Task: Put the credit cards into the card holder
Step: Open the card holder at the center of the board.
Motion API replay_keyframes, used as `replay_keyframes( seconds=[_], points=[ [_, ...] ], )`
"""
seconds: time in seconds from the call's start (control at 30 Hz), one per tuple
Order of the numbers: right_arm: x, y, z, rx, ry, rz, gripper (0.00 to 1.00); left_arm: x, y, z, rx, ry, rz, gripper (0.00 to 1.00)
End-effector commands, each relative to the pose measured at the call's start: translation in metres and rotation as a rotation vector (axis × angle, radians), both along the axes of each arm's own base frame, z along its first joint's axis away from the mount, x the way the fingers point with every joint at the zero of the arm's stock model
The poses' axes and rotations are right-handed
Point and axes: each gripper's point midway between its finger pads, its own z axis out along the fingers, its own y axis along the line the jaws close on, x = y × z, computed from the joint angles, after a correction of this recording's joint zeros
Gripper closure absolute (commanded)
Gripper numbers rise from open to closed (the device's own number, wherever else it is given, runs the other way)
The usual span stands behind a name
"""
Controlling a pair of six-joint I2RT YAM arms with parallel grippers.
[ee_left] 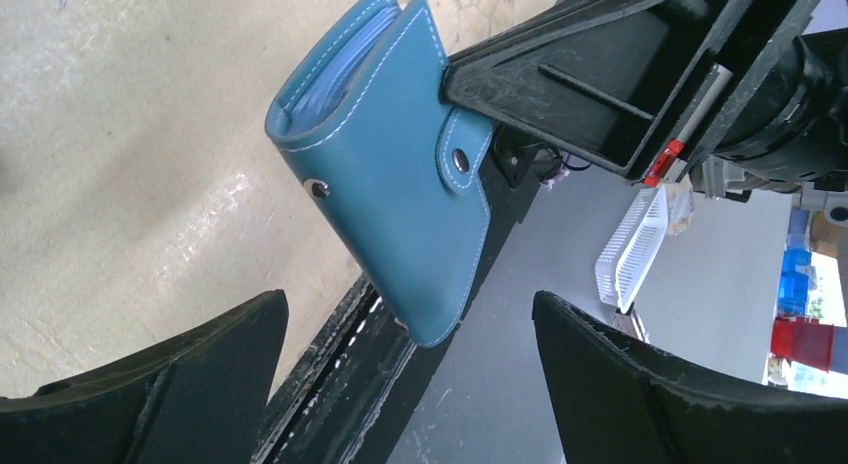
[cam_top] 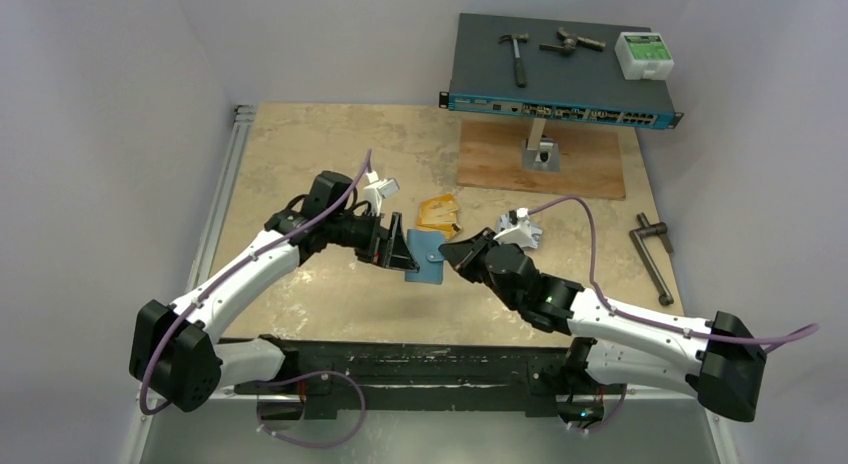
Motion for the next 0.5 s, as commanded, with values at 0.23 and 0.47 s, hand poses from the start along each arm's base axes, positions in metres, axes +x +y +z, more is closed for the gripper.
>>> replay_keyframes(
  seconds=[0.23, 0.47],
  points=[
    [0.002, 0.022, 0.041, 0.190, -0.062, 0.032, 1.00, 0.010, -0.017, 0.051, -0.147, -0.089, -0.065, 0.40],
    [-0.002, 0.029, 0.037, 0.190, -0.067, 0.074, 1.00, 0.007, -0.013, 0.052, -0.158, -0.105, -0.074, 0.70]
  ],
)
